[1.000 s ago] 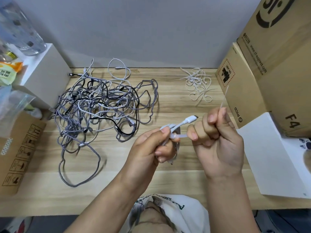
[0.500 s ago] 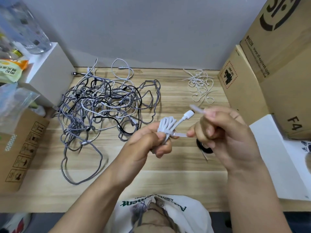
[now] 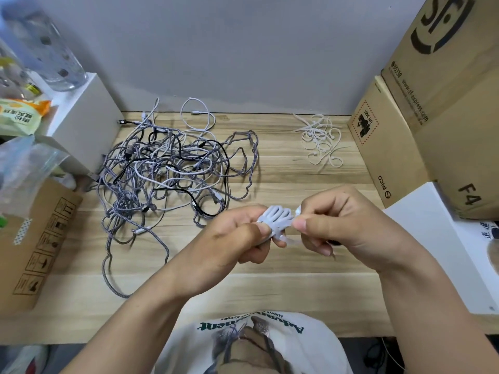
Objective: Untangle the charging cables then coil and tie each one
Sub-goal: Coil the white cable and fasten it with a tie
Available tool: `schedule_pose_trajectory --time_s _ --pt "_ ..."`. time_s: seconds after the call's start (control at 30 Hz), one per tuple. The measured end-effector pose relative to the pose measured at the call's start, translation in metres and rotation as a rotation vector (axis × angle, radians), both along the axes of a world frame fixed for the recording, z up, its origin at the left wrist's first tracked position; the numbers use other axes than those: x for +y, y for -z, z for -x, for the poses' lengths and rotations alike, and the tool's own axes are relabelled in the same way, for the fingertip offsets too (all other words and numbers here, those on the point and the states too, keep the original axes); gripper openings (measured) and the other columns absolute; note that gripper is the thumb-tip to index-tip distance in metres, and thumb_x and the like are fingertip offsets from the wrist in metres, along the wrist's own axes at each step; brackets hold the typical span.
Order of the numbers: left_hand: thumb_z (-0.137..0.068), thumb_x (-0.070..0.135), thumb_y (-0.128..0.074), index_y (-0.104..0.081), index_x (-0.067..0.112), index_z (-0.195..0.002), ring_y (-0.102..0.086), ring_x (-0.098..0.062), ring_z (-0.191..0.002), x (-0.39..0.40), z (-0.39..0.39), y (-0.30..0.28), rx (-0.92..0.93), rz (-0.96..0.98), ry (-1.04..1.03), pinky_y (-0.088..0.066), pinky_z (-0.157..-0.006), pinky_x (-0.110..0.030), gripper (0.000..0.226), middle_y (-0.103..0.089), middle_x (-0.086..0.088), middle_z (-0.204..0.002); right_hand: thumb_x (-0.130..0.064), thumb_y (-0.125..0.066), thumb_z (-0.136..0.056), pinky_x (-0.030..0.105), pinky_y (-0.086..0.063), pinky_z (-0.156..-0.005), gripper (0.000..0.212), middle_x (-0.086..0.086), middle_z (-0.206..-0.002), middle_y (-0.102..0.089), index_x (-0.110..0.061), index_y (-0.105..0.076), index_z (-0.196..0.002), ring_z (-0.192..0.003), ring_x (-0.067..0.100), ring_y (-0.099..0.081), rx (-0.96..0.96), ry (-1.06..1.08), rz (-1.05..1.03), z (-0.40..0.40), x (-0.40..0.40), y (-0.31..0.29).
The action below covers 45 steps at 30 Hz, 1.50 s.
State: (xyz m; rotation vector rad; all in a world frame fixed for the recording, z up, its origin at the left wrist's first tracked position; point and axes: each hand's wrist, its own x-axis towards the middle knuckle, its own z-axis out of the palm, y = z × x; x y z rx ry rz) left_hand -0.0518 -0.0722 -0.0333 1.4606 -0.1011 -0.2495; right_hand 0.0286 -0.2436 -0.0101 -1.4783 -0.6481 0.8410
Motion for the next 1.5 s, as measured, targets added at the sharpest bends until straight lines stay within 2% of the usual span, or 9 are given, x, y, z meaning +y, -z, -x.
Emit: schedule_pose_trajectory --time_s 0.57,0.73,0.87,0.97,1.03,1.17,1.3,1.43,1.5 --pt "-0.071 0.036 -0.045 -0.057 0.01 -0.081 -0.034 -0.002 -0.05 0.002 -0.001 0.001 0.065 -0.057 0.141 -0.032 -0.051 -0.01 0.03 -0.039 0.013 -0.054 -0.017 -0.064 -0.073 0.019 -0.026 -0.042 0.032 -0.002 -0.041 -0.042 -0.024 -0.056 -0.042 -0.039 0.008 -0.033 -0.078 -0.042 0.142 -0.002 0.0 0.001" --pt "-0.075 0.003 -0.05 -0.047 -0.007 -0.092 -0.032 -0.01 -0.061 0.001 -0.001 0.003 0.044 -0.141 0.239 -0.028 -0.055 -0.021 0.02 -0.039 0.003 -0.068 -0.022 -0.061 -0.079 0.014 -0.029 -0.042 0.02 -0.008 -0.047 -0.047 -0.019 -0.063 -0.059 -0.042 0.005 -0.036 -0.062 -0.117 0.181 0.003 0.002 0.008" --pt "-0.072 0.0 -0.051 -0.048 0.015 -0.081 -0.027 -0.009 -0.055 0.003 -0.001 0.013 0.073 -0.225 0.167 -0.024 -0.05 -0.023 0.018 -0.033 0.007 -0.062 -0.037 -0.071 -0.074 0.02 -0.036 -0.05 0.023 -0.006 -0.049 -0.051 -0.022 -0.063 -0.058 -0.045 0.004 -0.043 -0.261 0.12 0.312 0.009 0.006 0.029" --pt "-0.069 0.001 -0.051 -0.037 0.015 -0.074 -0.026 -0.008 -0.054 0.002 -0.003 0.019 0.071 -0.305 0.154 -0.023 -0.049 -0.021 0.02 -0.031 0.006 -0.061 -0.051 -0.067 -0.07 0.023 -0.039 -0.054 0.025 -0.017 -0.065 -0.052 -0.03 -0.057 -0.079 -0.058 0.004 -0.047 -0.651 0.293 0.427 0.016 0.013 0.044" --pt "-0.069 -0.002 -0.05 -0.039 0.017 -0.073 -0.024 -0.009 -0.056 0.001 -0.004 0.022 0.073 -0.289 0.156 -0.022 -0.049 -0.02 0.023 -0.029 0.005 -0.062 -0.05 -0.061 -0.077 0.031 -0.044 -0.06 0.022 -0.014 -0.078 -0.049 -0.032 -0.057 -0.09 -0.067 0.004 -0.048 -0.889 0.272 0.352 0.018 0.015 0.046" --pt "-0.066 -0.008 -0.047 -0.03 0.015 -0.069 -0.02 -0.008 -0.055 0.0 -0.006 0.027 0.084 -0.222 0.2 -0.018 -0.049 -0.023 0.028 -0.025 0.01 -0.06 -0.032 -0.057 -0.088 0.034 -0.038 -0.066 0.021 -0.002 -0.081 -0.058 -0.018 -0.07 -0.08 -0.073 0.016 -0.049 -1.248 0.148 0.139 0.013 0.016 0.053" --pt "-0.066 -0.009 -0.047 -0.026 0.018 -0.065 -0.02 -0.005 -0.054 0.002 -0.006 0.03 0.105 -0.227 0.215 -0.02 -0.048 -0.016 0.034 -0.026 0.014 -0.057 -0.017 -0.057 -0.088 0.034 -0.036 -0.069 0.015 0.001 -0.084 -0.063 -0.011 -0.068 -0.08 -0.075 0.018 -0.05 -1.356 0.111 0.092 0.01 0.02 0.06" --pt "-0.066 -0.005 -0.052 -0.037 0.029 -0.062 -0.033 0.001 -0.055 -0.004 -0.003 0.035 0.092 -0.26 0.146 -0.029 -0.053 -0.009 0.037 -0.036 0.016 -0.058 -0.016 -0.049 -0.089 0.034 -0.035 -0.072 0.014 -0.001 -0.087 -0.059 -0.014 -0.059 -0.08 -0.078 0.02 -0.049 -1.218 0.152 0.074 0.021 0.028 0.059" --pt "-0.072 0.005 -0.054 -0.05 0.034 -0.085 -0.048 0.009 -0.082 -0.013 0.003 0.045 0.083 -0.412 0.105 -0.037 -0.066 -0.003 0.033 -0.045 0.019 -0.078 -0.023 -0.042 -0.095 0.033 -0.033 -0.073 0.016 -0.003 -0.083 -0.054 -0.02 -0.051 -0.083 -0.077 0.017 -0.047 -1.06 0.167 -0.043 0.036 0.039 0.054"
